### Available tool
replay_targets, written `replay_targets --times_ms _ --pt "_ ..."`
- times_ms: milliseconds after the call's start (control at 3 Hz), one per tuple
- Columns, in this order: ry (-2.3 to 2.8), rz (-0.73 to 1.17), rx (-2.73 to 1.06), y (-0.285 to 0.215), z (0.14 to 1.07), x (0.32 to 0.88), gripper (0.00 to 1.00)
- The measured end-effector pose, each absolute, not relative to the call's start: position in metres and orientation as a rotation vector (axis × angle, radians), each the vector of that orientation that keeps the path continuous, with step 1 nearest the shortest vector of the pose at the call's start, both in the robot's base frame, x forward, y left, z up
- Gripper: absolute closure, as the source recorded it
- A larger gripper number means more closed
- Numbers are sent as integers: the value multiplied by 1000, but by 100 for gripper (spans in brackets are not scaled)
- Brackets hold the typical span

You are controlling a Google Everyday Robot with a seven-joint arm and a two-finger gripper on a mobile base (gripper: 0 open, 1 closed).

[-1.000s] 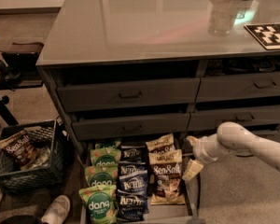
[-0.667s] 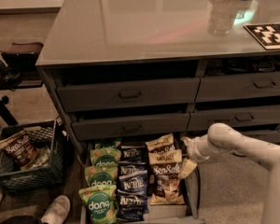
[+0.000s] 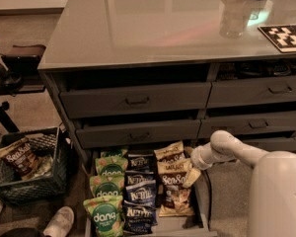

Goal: Pick brown chip bag from bottom drawer and place on counter

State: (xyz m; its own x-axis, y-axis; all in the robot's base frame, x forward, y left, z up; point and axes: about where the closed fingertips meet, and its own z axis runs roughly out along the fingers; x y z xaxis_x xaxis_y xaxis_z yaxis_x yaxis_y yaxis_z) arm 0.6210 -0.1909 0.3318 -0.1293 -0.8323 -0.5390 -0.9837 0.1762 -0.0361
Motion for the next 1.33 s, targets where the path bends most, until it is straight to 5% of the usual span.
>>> replay_targets --times_ms 1333 --pt "1967 599 -1798 -154 261 647 0"
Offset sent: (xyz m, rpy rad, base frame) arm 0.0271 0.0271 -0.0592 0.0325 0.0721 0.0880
